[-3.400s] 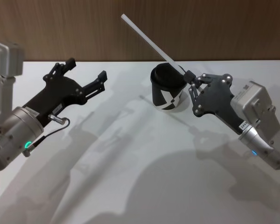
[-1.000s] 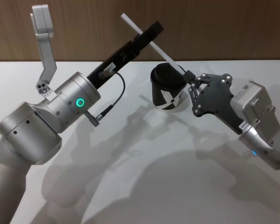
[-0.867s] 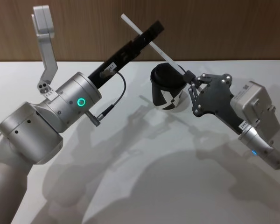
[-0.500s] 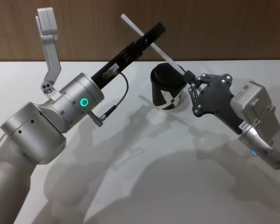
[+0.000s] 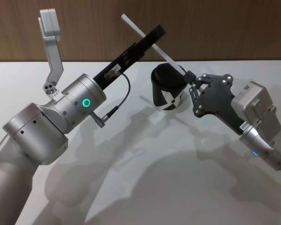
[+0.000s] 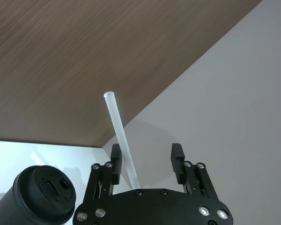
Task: Pick up the straw with one hand, pass it to the other hand, and insert it into the cup.
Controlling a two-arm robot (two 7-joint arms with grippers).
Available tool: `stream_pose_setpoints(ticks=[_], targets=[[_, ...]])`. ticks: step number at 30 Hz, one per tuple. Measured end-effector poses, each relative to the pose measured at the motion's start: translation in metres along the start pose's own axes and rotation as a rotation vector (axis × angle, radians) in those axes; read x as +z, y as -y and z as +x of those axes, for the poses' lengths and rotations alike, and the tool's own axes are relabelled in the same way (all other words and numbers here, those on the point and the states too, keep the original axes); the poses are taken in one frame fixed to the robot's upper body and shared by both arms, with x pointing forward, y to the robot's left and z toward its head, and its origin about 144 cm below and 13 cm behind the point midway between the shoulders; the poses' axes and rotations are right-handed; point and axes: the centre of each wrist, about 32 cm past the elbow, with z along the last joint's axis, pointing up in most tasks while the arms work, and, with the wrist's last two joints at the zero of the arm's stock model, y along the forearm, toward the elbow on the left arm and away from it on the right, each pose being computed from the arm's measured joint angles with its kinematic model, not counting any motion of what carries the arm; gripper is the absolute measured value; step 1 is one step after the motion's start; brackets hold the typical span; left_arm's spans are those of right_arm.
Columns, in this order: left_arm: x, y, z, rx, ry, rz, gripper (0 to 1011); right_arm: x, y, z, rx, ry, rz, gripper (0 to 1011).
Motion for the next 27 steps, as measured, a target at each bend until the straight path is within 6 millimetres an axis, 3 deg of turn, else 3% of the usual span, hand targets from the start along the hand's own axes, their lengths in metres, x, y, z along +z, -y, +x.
stream_pose_setpoints(ticks=[16,22,27], targets=[[-0.0006,0.0007,0.0002,0.001,-0.003,-0.001,144,0.0,0.0,0.0,0.0,0.0,0.0,0],[-0.0008,0.0009,0.0002,0.002,-0.004,-0.001,36,0.0,0.0,0.0,0.0,0.0,0.0,0],[-0.0008,0.0009,0.0004,0.002,-0.004,0.0,19,0.0,0.0,0.0,0.0,0.0,0.0,0]])
